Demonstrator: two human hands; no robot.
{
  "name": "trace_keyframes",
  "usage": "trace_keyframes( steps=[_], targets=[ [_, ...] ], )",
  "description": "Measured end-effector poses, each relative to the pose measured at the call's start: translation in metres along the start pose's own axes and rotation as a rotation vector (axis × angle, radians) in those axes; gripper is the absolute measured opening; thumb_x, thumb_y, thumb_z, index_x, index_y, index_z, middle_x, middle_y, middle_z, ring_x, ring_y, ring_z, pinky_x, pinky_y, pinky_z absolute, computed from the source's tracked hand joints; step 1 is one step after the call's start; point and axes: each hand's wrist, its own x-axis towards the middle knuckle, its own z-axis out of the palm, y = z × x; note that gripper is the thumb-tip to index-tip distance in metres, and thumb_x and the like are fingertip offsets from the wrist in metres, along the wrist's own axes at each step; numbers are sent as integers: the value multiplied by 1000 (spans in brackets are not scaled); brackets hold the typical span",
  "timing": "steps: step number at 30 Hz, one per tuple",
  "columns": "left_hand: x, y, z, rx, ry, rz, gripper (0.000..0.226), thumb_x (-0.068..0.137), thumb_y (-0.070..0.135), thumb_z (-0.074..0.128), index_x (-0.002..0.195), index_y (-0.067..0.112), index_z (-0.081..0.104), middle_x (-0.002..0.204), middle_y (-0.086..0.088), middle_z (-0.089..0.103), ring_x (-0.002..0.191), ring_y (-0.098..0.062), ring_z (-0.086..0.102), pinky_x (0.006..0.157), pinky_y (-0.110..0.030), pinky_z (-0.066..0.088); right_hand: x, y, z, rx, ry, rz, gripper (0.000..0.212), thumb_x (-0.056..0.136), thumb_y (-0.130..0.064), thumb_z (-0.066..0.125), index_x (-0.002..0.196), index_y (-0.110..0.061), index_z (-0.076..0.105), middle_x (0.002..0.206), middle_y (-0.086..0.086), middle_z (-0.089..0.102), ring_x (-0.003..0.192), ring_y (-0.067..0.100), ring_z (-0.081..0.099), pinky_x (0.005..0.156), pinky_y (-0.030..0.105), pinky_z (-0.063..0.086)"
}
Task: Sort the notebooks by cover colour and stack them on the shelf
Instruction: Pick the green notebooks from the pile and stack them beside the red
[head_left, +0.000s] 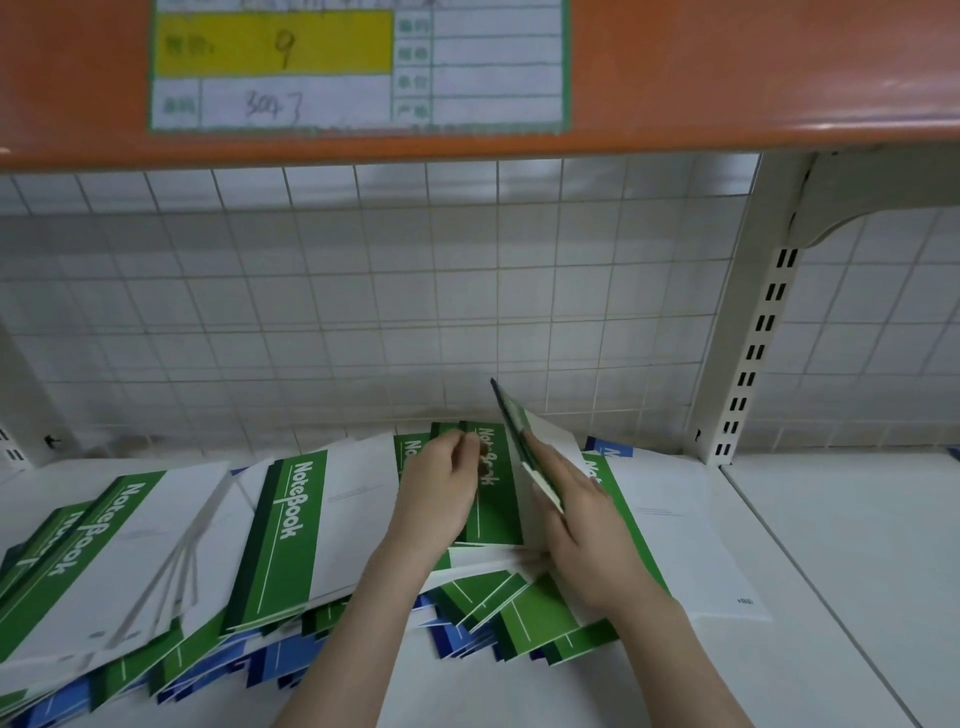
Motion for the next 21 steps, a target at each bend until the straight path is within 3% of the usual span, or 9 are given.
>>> trace_keyframes(
  steps=[3, 6, 9, 12, 15, 21],
  targets=[
    [-3, -10, -2, 366, -4, 6, 33, 91, 43, 55, 95, 12, 66, 92, -3, 65, 84, -18, 62, 73, -28, 50, 0, 3, -4, 8, 73, 8, 61, 96, -7, 41, 147, -35, 24, 147, -9, 41, 138, 8, 32, 111, 46, 30],
    [-6, -16, 4, 492, -102, -25, 52, 77, 61, 63, 102, 16, 63, 108, -6, 54, 104, -23, 52, 87, -31, 46, -1, 3, -6, -24, 154, -19, 64, 93, -4, 45, 145, -37, 26, 142, -10, 47, 127, 13, 47, 103, 44, 40],
    [-6, -16, 11, 528, -132, -55, 65, 69, 63, 69, 111, 14, 56, 118, -10, 49, 113, -26, 46, 95, -37, 44, -1, 4, -8, -3, 189, -29, 65, 92, -4, 45, 144, -38, 27, 142, -13, 46, 121, 16, 52, 100, 43, 43],
    [-1, -14, 10, 390, -153, -76, 52, 69, 51, 77, 105, 18, 60, 108, -2, 60, 102, -19, 55, 80, -29, 48, -2, 0, -6, -43, 92, -80, 66, 85, -7, 40, 146, -30, 31, 145, -9, 43, 127, 15, 47, 104, 43, 39],
    [3, -14, 5, 296, -170, -97, 39, 70, 38, 80, 103, 22, 65, 95, 7, 66, 84, -9, 59, 58, -16, 39, -3, -3, -3, -100, -5, -125, 68, 83, -11, 39, 147, -29, 28, 148, -7, 39, 133, 12, 39, 109, 38, 34],
    [12, -19, -6, 88, -196, -233, 20, 72, 21, 79, 89, 20, 69, 83, 6, 69, 77, -8, 65, 57, -18, 47, -1, -2, 2, -103, -69, -97, 64, 92, -13, 45, 148, -32, 22, 150, -10, 33, 135, 8, 32, 112, 33, 28]
  ],
)
